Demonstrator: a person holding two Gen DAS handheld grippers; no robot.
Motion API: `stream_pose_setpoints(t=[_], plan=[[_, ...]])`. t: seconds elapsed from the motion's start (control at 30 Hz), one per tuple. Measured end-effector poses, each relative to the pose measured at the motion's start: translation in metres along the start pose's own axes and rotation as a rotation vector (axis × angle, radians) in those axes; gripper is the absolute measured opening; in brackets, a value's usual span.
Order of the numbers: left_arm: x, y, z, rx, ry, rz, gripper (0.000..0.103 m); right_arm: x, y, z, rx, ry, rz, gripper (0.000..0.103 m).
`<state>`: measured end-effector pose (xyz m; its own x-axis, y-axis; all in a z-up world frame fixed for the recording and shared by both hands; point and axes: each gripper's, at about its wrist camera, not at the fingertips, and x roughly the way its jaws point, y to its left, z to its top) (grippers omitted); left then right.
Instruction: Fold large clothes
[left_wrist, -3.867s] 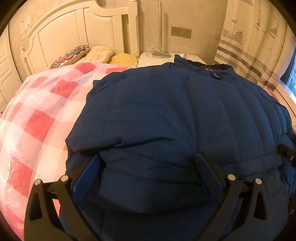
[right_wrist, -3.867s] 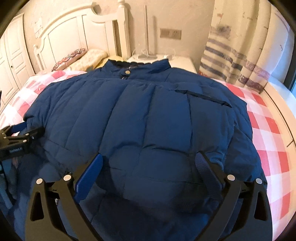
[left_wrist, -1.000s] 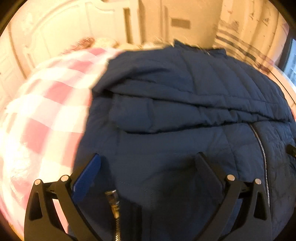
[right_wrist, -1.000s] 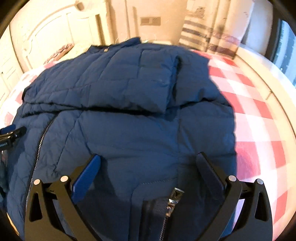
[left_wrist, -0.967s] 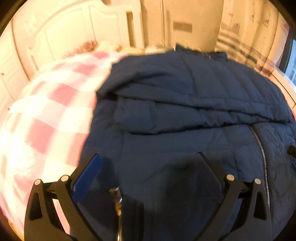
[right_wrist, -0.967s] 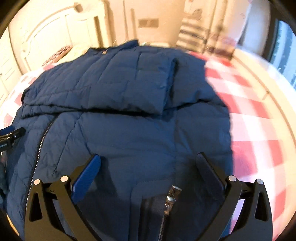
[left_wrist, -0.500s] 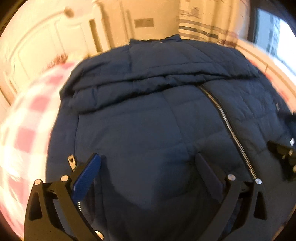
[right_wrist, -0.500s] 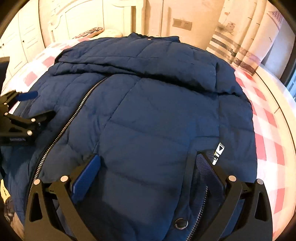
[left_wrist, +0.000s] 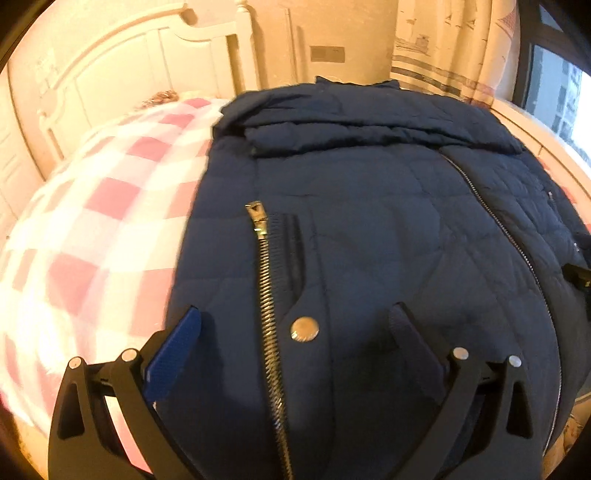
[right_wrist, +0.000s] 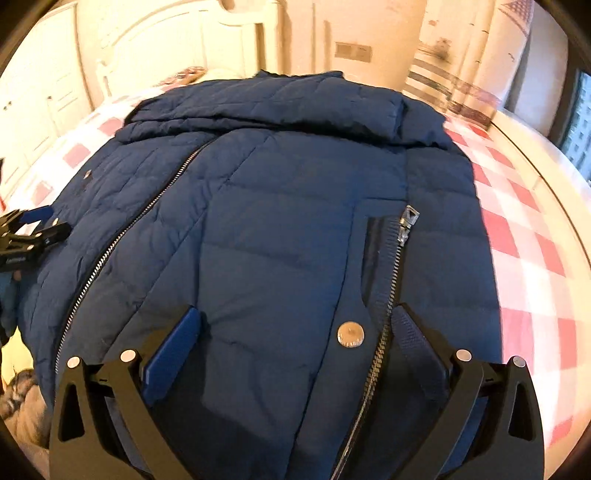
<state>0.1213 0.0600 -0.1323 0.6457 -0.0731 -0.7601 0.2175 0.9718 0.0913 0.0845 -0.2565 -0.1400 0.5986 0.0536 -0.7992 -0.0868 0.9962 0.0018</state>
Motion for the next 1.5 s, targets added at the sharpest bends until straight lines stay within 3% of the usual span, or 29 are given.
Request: stream_pose_setpoints(t=[0.1,0.2,0.3,0.4,0.53,0.6,0.67,0.73,0.83,0.97,1.1,1.23,1.4,1.47,1.5], plan=[[-0.021,-0.014,-0.006,0.041,-0.043,-0.046,0.101,-0.020,0.025,-0.011,-0.060,-0.056,0.064,0.099],[-0.027,-0.044,-0.016,0.132,-0.052,-0.073,0.101,-0.018,0.053,-0.029,-0.153,-0.058,0.103,0.099],[-0.020,-0.064,-0.027,0.196,-0.095,0.008,0.101,-0.011,0.057,-0.038,-0.168,-0.088,0.080,0.099],[-0.022,-0.060,-0.027,0.185,-0.077,-0.011,0.101,-0.017,0.054,-0.034,-0.168,-0.049,0.064,0.099],[-0.039,-0.044,-0.043,0.178,-0.093,-0.003,0.101,-0.037,0.054,-0.048,-0.188,-0.104,0.028,0.099],[-0.040,-0.036,-0.057,0.172,-0.106,-0.001,0.101,-0.030,0.045,-0.058,-0.157,-0.088,0.039,0.099],[-0.039,-0.021,-0.067,0.112,-0.130,-0.058,0.101,-0.030,0.037,-0.069,-0.112,-0.139,0.079,0.099],[-0.038,-0.010,-0.068,0.061,-0.109,-0.105,0.101,-0.034,0.040,-0.066,-0.134,-0.108,0.054,0.099],[-0.047,-0.003,-0.069,0.075,-0.103,-0.073,0.101,-0.053,0.032,-0.066,-0.116,-0.132,0.022,0.099],[-0.060,0.024,-0.085,0.014,-0.125,-0.036,0.101,-0.077,-0.019,-0.091,0.042,-0.187,0.015,0.099],[-0.058,0.054,-0.101,-0.093,-0.078,-0.118,0.101,-0.079,-0.065,-0.134,0.205,-0.158,0.084,0.099],[-0.060,0.053,-0.111,-0.042,-0.070,-0.093,0.101,-0.067,-0.084,-0.160,0.285,-0.121,0.142,0.099],[-0.060,0.042,-0.113,-0.010,-0.053,-0.085,0.101,-0.049,-0.079,-0.158,0.276,-0.121,0.227,0.096],[-0.064,0.037,-0.114,0.015,-0.065,-0.083,0.082,-0.053,-0.066,-0.153,0.213,-0.128,0.177,0.072],[-0.069,0.034,-0.114,0.038,-0.078,-0.097,0.062,-0.056,-0.059,-0.150,0.179,-0.130,0.149,0.067]])
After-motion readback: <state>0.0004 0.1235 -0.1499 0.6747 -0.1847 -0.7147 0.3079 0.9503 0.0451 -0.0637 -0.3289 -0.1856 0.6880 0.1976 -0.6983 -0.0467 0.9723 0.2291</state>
